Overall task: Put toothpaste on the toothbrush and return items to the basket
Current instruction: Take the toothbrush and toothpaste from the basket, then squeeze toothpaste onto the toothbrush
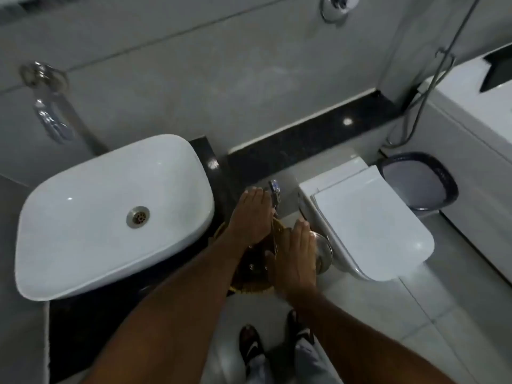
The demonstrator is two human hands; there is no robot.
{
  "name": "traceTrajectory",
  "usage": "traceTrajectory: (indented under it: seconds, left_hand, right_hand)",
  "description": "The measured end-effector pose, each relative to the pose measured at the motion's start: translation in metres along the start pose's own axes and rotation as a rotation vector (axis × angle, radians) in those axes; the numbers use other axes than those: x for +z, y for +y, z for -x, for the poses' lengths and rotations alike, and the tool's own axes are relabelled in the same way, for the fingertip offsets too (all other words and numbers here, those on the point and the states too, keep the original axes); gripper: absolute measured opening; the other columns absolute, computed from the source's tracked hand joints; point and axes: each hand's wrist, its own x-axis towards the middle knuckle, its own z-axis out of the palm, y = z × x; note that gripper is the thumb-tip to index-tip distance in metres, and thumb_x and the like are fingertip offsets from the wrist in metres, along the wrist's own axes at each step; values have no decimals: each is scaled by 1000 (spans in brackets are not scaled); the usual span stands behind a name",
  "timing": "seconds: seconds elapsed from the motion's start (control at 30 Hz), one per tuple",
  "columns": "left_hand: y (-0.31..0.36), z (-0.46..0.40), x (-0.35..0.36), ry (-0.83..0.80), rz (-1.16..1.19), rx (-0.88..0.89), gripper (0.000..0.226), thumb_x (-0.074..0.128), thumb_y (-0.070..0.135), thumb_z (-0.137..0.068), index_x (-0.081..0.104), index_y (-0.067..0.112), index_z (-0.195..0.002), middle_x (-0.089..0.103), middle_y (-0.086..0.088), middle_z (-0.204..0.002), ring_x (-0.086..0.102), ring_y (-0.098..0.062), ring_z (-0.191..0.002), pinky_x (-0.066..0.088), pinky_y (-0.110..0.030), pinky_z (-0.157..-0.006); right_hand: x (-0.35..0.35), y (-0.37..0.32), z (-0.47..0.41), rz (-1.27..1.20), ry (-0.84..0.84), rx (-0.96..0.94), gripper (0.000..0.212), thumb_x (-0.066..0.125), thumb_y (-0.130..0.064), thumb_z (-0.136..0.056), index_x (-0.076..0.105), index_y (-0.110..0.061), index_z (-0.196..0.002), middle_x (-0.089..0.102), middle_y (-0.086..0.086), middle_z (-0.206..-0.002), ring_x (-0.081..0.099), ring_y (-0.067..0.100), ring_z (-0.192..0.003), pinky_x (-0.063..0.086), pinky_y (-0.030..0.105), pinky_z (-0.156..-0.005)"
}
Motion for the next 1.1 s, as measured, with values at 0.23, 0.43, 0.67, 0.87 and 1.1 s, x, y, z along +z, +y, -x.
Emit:
traceTrajectory:
  seconds: [0.23, 0.43, 0.67, 0.87, 1.1]
  left_hand:
    - [9, -7, 0, 15, 104, -65, 34, 47, 31, -93, 55, 10, -118, 67, -13, -115, 62, -29, -108, 43, -46, -100]
    - [10, -11, -27, 157, 164, -70, 21, 53, 16, -90, 61, 7, -107, 68, -15, -102, 64, -26, -93, 44, -29, -77]
    - [-26, -37, -208, 300, 41, -116, 17, 51, 2, -78, 60, 7, -92, 62, -18, -101, 59, -39, -94, 48, -43, -77]
    - [-70, -9, -435, 449, -107, -116, 24, 53, -2, -78, 72, 7, -89, 73, -18, -99, 65, -36, -92, 51, -34, -74]
    - [-80, 74, -596, 539, -148, -232, 25, 63, -1, -78, 78, 16, -88, 77, -7, -95, 69, -22, -90, 56, -31, -76]
  right_hand:
    - [16, -1, 5, 19, -17, 11, 101, 68, -56, -76, 18, -7, -150, 4, 19, -160, -5, 34, -148, -2, 48, -117]
    - [1, -23, -1, -55, 49, 50, 90, 74, -31, -71, 20, -14, -141, 29, 30, -152, 20, 45, -143, 16, 55, -114]
    - [-101, -89, -66, -314, 198, 80, 51, 66, -42, -82, 54, -13, -123, 50, 7, -139, 48, 15, -122, 32, 23, -105]
    - [-226, -215, -101, -159, 433, -253, 36, 54, -38, -91, 62, -5, -104, 56, 12, -116, 64, 31, -88, 45, 37, -66]
    - [-310, -308, -93, -319, 508, -470, 37, 46, -39, -98, 52, -7, -115, 58, 13, -111, 65, 33, -91, 50, 40, -72]
